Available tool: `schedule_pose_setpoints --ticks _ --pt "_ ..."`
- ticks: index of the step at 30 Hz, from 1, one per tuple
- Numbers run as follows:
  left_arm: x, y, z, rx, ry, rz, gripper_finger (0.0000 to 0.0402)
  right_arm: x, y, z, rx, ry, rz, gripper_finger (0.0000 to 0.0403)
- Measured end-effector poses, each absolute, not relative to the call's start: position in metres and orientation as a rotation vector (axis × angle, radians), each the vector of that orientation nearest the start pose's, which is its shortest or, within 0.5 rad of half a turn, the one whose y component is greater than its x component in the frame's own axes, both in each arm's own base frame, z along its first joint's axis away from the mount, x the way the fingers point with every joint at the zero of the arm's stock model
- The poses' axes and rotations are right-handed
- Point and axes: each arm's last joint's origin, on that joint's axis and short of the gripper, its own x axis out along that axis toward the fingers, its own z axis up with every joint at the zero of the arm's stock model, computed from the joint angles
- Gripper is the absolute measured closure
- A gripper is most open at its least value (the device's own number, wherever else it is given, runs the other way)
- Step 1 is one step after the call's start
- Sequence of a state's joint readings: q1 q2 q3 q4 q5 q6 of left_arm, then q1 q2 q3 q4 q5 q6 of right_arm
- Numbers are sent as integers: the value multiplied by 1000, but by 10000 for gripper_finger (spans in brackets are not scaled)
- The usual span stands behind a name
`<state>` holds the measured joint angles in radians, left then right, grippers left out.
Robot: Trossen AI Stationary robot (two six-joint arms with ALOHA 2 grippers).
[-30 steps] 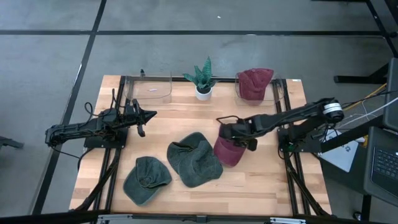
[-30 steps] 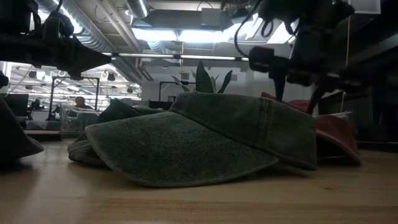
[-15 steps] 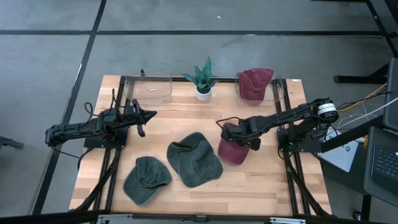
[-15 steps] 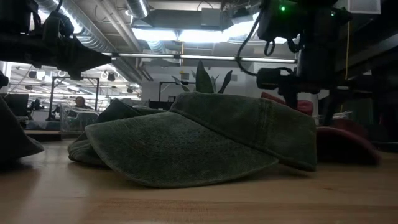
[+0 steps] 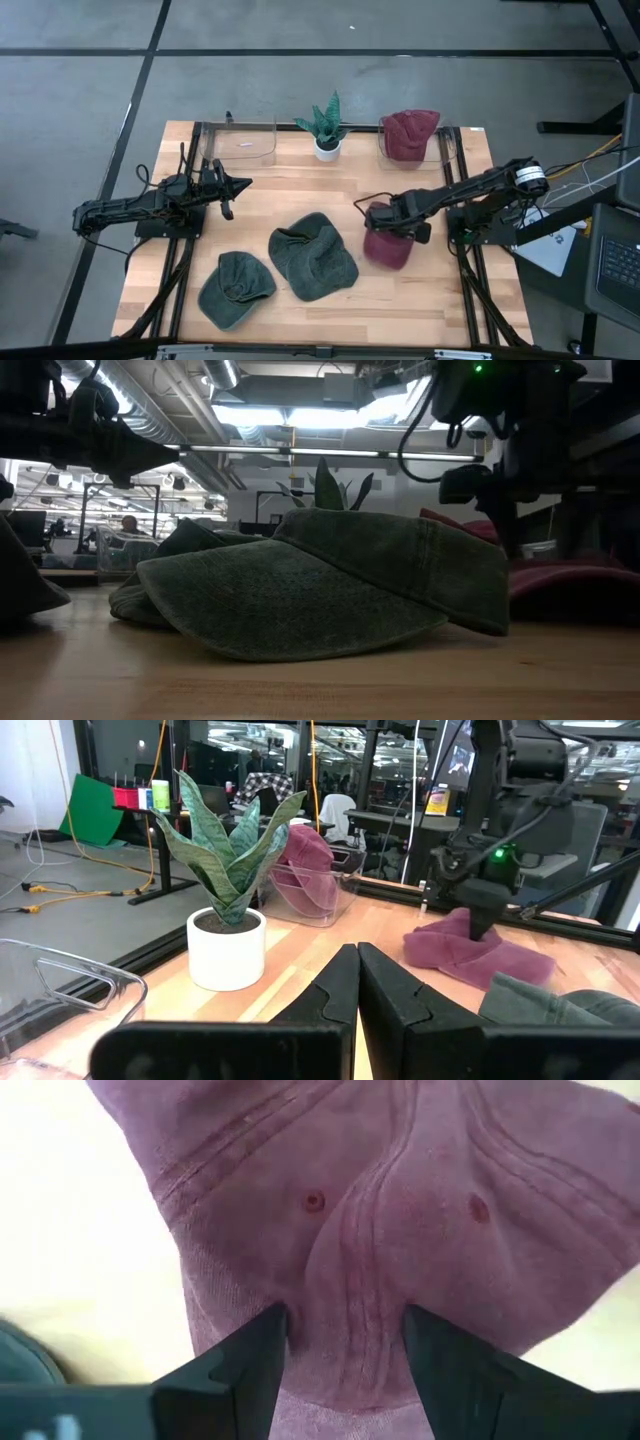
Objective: Pick & Place hat
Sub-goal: Put the red cap into the right transparent bin
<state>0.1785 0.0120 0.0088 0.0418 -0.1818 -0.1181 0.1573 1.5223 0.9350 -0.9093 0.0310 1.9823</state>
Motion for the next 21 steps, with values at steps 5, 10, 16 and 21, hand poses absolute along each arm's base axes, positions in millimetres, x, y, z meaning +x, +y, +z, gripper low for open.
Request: schedule_pose_setpoints --ticks 5,10,16,21 --pt "95 22 170 -117 -60 357 398 255 44 201 1408 945 -1325 202" --pt "95 22 170 -117 -60 358 398 254 40 226 1299 903 -1416 202" --pt "95 22 170 -117 -60 357 398 248 37 229 1263 939 -1482 202" --pt "95 22 169 -117 -59 358 398 246 33 213 1311 956 -1479 202"
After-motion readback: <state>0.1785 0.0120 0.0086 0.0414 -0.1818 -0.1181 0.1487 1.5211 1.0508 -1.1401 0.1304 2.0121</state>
